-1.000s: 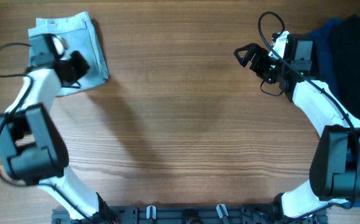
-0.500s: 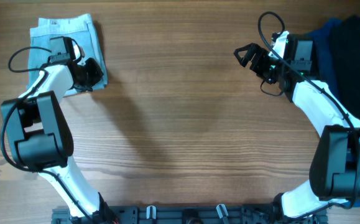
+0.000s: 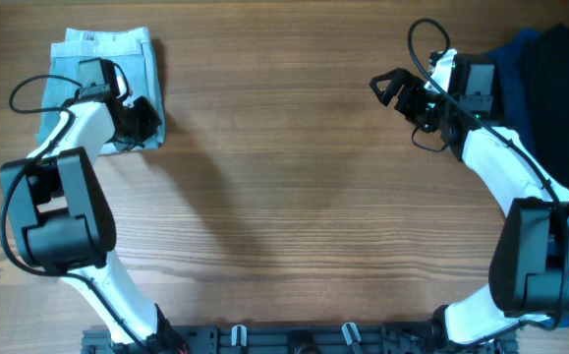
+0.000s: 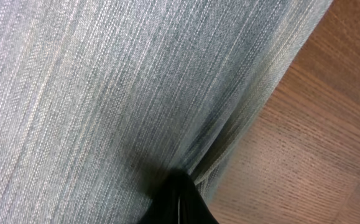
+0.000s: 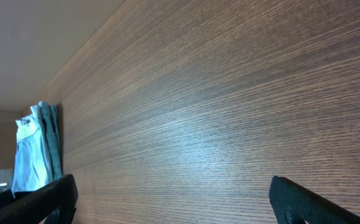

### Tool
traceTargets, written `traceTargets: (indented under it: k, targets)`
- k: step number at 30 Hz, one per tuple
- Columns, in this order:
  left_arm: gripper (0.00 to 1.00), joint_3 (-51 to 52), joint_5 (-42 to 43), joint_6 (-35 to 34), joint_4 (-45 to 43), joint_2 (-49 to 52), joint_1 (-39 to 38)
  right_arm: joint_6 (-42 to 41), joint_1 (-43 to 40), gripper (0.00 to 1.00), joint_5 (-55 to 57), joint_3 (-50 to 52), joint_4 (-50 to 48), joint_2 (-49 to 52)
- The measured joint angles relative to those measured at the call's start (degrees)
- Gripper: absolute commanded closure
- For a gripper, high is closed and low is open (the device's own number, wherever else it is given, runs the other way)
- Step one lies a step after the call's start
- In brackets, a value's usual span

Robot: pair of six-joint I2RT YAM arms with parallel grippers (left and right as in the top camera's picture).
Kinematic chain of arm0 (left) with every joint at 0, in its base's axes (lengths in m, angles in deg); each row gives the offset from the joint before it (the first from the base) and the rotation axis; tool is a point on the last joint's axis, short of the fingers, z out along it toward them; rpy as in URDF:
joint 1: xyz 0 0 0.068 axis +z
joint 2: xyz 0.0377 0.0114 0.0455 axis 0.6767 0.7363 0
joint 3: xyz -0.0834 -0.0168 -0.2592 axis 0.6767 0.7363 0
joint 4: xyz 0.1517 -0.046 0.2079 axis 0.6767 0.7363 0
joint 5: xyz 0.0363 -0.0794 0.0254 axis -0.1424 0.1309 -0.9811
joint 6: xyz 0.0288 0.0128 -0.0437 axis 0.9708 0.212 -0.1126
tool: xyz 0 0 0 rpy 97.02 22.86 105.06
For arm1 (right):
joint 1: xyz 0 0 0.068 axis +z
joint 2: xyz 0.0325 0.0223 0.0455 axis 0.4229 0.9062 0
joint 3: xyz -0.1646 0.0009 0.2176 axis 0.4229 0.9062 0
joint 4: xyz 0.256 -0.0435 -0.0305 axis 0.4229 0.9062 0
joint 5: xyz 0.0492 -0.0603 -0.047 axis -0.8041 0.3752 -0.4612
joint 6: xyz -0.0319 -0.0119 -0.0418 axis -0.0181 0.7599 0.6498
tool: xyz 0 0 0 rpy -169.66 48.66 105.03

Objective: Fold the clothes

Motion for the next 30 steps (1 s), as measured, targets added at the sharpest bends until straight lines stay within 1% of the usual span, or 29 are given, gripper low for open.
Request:
traceTargets:
  k: [1,3,5,6,7,8,9,10,13,30]
  targets:
    - [0.95,0.2,0.0,0.0,0.4,-0.6,0.0,0.0,0.0,0.01,0.0,0.0,0.0,0.0]
    - [0.91,1.1,0.0,-0.2,1.3,-3.4,0.0,0.0,0.0,0.01,0.0,0.0,0.0,0.0]
    - [0.89,1.5,0.0,-1.3,1.7,-10.2,-0.5,0.0,0.0,0.01,0.0,0.0,0.0,0.0]
    - [0.83,1.5,0.0,-1.8,1.5,-14.3,-1.1,0.0,0.0,0.01,0.0,0.0,0.0,0.0]
    - [0.72,1.5,0.0,-2.3,1.4,-17.8,-1.7,0.0,0.0,0.01,0.0,0.0,0.0,0.0]
    - [0.66,1.5,0.0,-3.1,1.2,-21.6,-2.6,0.0,0.0,0.01,0.0,0.0,0.0,0.0]
    - [0.54,1.4,0.0,-3.6,0.7,-24.3,-3.5,0.0,0.0,0.01,0.0,0.0,0.0,0.0]
    - [0.0,1.3,0.1,-4.1,0.2,-26.7,-4.6,0.0,0.0,0.01,0.0,0.0,0.0,0.0]
    - [0.0,1.2,0.2,-4.5,0.1,-27.4,-6.1,0.0,0.0,0.01,0.0,0.0,0.0,0.0]
    - [0.0,1.2,0.2,-4.9,0.4,-26.3,-6.1,0.0,0.0,0.01,0.0,0.0,0.0,0.0]
